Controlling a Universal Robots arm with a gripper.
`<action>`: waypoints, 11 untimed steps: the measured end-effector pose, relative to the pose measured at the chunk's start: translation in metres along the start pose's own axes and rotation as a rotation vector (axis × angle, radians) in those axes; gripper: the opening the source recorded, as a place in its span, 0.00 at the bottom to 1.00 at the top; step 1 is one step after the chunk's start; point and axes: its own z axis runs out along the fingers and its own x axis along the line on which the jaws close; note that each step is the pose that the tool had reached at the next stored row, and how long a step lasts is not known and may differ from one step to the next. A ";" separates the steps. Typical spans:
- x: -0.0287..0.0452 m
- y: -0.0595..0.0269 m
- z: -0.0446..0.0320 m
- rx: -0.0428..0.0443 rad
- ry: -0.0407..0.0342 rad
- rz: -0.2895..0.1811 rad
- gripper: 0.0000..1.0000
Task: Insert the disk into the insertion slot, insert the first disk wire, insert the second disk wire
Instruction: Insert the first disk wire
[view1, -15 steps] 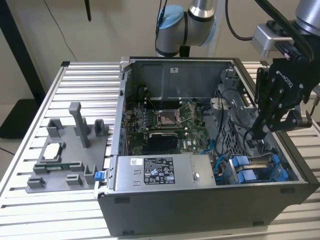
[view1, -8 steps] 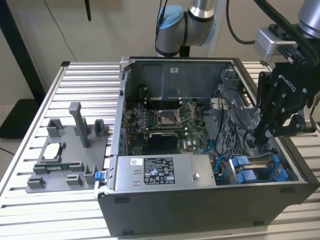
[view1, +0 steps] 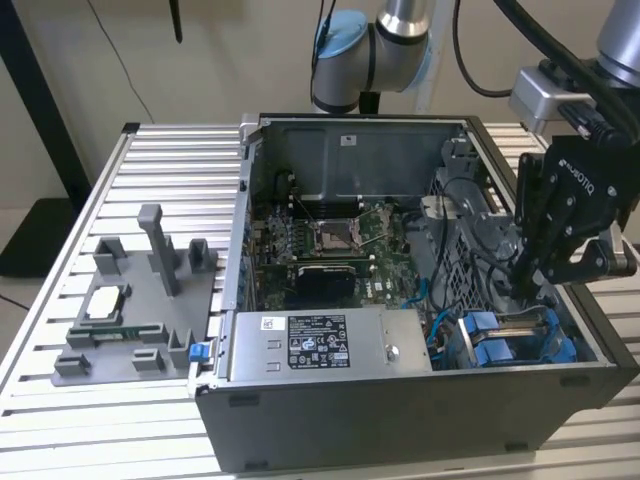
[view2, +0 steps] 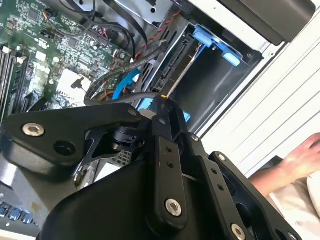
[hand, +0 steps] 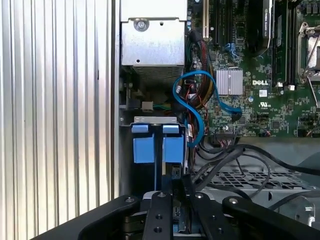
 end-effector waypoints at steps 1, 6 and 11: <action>0.0001 -0.0009 0.0010 0.0000 0.0000 0.000 0.00; -0.0001 -0.0078 0.0051 0.0000 0.0002 0.000 0.00; -0.0003 -0.0152 0.0080 -0.0001 -0.0022 0.000 0.00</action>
